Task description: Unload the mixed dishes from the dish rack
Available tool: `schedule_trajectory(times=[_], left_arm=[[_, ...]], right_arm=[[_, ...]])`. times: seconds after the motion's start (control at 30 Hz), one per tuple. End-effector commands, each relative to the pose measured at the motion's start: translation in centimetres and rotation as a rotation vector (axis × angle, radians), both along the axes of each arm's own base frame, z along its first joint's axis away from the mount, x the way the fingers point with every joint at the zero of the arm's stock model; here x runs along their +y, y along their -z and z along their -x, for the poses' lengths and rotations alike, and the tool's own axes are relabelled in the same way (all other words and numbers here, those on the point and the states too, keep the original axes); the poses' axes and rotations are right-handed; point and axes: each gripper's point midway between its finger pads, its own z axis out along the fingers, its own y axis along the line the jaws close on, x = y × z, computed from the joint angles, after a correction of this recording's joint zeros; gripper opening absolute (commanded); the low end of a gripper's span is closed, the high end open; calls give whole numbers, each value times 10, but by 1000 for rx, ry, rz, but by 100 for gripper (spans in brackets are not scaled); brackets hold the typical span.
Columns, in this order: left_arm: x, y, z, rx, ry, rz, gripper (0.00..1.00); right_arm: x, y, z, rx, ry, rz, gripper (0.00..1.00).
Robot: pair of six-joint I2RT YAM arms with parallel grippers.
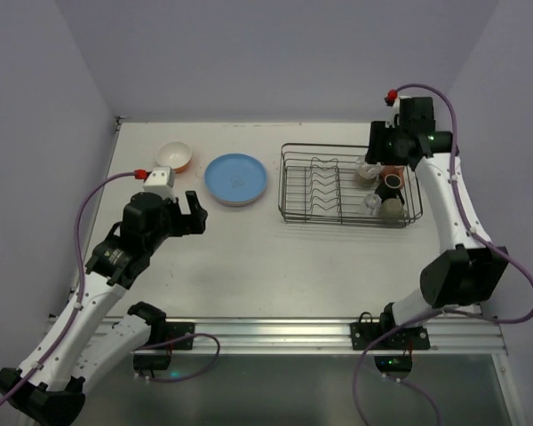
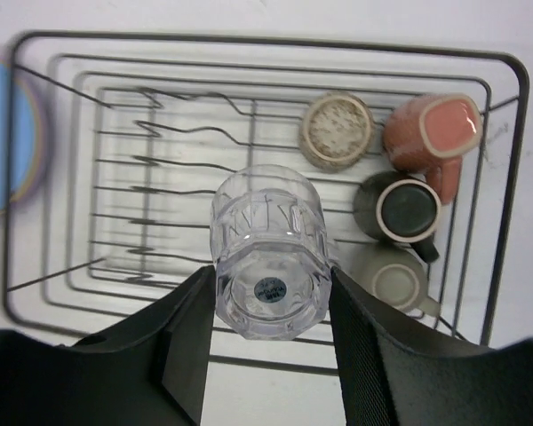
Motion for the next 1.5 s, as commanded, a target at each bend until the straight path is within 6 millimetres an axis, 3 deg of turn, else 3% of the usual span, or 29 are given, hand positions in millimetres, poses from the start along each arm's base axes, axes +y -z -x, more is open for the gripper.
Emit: schedule_trajectory(times=[0.0, 0.03, 0.07, 0.1, 0.13, 0.17, 0.2, 0.23, 0.27, 0.3, 0.33, 0.37, 0.43, 0.63, 0.67, 0.73, 0.87, 1.03, 1.07, 1.27, 1.33, 1.43, 1.47], left_arm=[[-26, -40, 0, -102, 98, 135, 100], [-49, -58, 5, -144, 211, 221, 100], [-61, -69, 10, -161, 260, 297, 100], [-73, -81, 15, -188, 325, 358, 100], [-95, -112, 26, -277, 474, 449, 100], [-103, -126, 34, -317, 538, 506, 100], [-112, -132, 41, -316, 584, 598, 100], [-120, -169, 57, -456, 713, 664, 100], [-125, -178, 65, -454, 758, 742, 100], [-128, -188, 73, -491, 812, 773, 100], [-130, -202, 85, -560, 894, 787, 100], [-136, -202, 78, -536, 906, 796, 100], [-143, -214, 77, -548, 942, 789, 99], [-172, -221, 67, -525, 973, 793, 89], [-179, -224, 67, -526, 993, 787, 82], [-187, -219, 60, -485, 957, 772, 79], [-201, -217, 65, -471, 988, 772, 70], [-220, -220, 70, -435, 1030, 774, 66], [-227, -215, 70, -418, 1036, 763, 61], [-237, -209, 68, -384, 1026, 754, 46], [-239, -206, 64, -371, 1015, 748, 40], [-240, -208, 63, -371, 1013, 748, 14], [-239, -210, 63, -376, 1009, 748, 0]], right_arm=[[33, -81, 23, -254, -113, -165, 0], [56, -94, 35, -290, -218, -258, 0], [70, -92, 46, -293, -267, -334, 0], [85, -114, 49, -393, -347, -395, 0], [98, -138, 72, -473, -432, -456, 0], [121, -130, 96, -445, -574, -577, 0], [132, -138, 111, -442, -610, -681, 0], [140, -168, 127, -578, -720, -710, 0], [151, -153, 146, -528, -809, -797, 0], [156, -177, 158, -601, -868, -867, 0], [158, -178, 170, -601, -904, -903, 0], [161, -170, 176, -573, -918, -944, 0], [166, -179, 192, -561, -972, -1004, 0], [180, -186, 213, -564, -1048, -1028, 0], [179, -187, 214, -567, -1045, -1024, 0], [179, -189, 213, -582, -1034, -1017, 0], [179, -188, 209, -596, -1020, -984, 0], [183, -183, 209, -570, -1032, -987, 0], [184, -183, 210, -570, -1039, -987, 0], [184, -185, 209, -576, -1038, -975, 0], [186, -185, 211, -572, -1048, -976, 0], [187, -182, 209, -565, -1047, -979, 0], [187, -181, 208, -561, -1044, -976, 0]])
